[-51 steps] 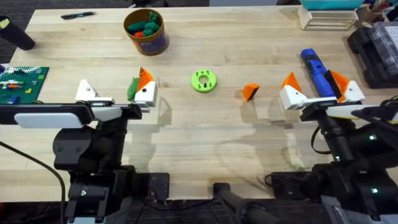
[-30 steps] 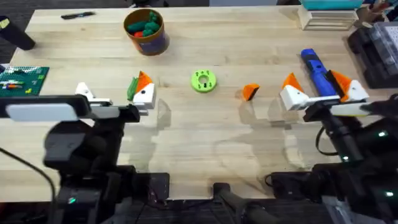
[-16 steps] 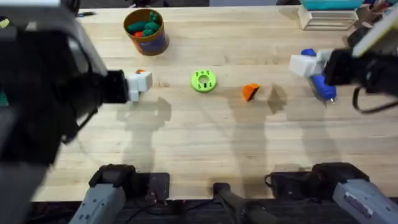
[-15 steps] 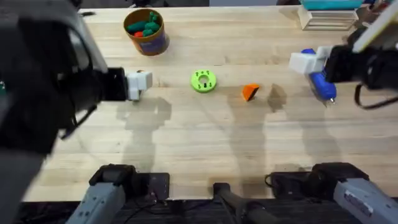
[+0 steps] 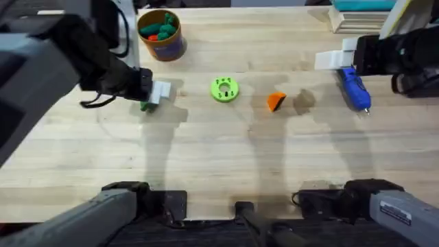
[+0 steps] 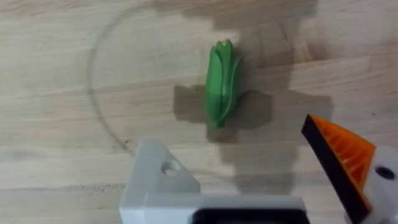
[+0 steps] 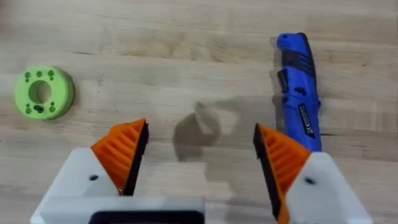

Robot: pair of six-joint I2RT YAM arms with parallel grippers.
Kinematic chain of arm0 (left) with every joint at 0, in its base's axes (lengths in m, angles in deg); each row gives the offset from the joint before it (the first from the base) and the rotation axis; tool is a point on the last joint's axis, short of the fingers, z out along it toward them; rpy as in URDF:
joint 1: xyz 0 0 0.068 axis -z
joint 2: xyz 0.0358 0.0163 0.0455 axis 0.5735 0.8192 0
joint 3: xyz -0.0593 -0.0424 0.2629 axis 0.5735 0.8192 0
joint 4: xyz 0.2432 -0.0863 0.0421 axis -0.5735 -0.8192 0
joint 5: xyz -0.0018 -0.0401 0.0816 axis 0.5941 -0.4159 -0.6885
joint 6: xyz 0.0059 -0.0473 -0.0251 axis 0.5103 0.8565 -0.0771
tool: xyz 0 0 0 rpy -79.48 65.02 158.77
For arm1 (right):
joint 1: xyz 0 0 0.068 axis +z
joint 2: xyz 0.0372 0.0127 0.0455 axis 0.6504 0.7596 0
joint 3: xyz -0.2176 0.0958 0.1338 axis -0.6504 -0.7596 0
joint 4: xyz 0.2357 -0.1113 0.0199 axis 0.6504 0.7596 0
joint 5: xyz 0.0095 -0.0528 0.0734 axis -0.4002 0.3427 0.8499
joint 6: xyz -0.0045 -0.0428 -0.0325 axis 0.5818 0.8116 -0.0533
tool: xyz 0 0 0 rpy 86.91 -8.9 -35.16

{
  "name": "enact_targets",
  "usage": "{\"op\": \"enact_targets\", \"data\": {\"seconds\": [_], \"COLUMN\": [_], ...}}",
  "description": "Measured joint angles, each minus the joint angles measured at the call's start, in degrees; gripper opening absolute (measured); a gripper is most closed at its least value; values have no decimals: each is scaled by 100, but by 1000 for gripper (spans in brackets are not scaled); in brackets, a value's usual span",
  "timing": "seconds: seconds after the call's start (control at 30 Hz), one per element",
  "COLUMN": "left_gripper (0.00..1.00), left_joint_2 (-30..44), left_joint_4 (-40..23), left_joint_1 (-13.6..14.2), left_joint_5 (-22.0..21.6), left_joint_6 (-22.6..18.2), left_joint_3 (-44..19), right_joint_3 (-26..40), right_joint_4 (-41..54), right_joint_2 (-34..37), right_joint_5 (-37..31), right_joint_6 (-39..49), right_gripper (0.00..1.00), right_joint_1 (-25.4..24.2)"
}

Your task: Pick up the gripper from the table and insert it into the empty holder that is missing its gripper. Then pick up a screw, insert it into the mounting hole, and use the screwdriver to tighten it. Finally, clean up the table by picking up the vegetable and placing it into the bucket.

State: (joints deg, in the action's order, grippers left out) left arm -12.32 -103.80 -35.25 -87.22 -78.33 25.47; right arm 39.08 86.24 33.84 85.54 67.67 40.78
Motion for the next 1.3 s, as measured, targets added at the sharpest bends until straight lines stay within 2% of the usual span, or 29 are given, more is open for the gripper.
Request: {"op": "enact_targets", "data": {"seconds": [0.2,0.37,0.4,0.43,0.57,0.6,0.63,0.8,0.83,0.97,1.1,1.17,1.3], "left_gripper": [986,987,958,864,257,12,57,779,842,871,876,878,882], "left_joint_2": [920,1588,1668,1747,1923,1984,1995,1995,1993,1907,1413,1030,79], "left_joint_4": [343,621,679,740,898,952,967,966,966,922,905,907,1002], "left_joint_1": [-54,-393,-452,-521,-679,-693,-693,-693,-693,-693,-693,-693,-693], "left_joint_5": [-6,3,25,47,97,204,235,450,517,754,1177,1510,2590], "left_joint_6": [-158,-189,-192,-191,-215,-247,-280,-241,-204,-101,-3,34,76], "left_joint_3": [0,0,0,0,0,0,0,0,0,0,0,0,0], "right_joint_3": [0,0,0,0,0,0,0,0,0,0,0,0,0], "right_joint_4": [21,23,23,23,23,23,23,23,23,23,23,23,23], "right_joint_2": [6,6,6,6,6,6,6,6,6,6,6,6,6], "right_joint_5": [0,0,1,0,0,0,0,0,0,0,0,2,0], "right_joint_6": [0,-1,1,-1,-1,0,1,0,-1,-1,0,-1,-1], "right_gripper": [995,994,994,994,994,993,993,993,993,993,993,993,993], "right_joint_1": [0,0,0,0,0,0,0,0,0,0,0,0,0]}}
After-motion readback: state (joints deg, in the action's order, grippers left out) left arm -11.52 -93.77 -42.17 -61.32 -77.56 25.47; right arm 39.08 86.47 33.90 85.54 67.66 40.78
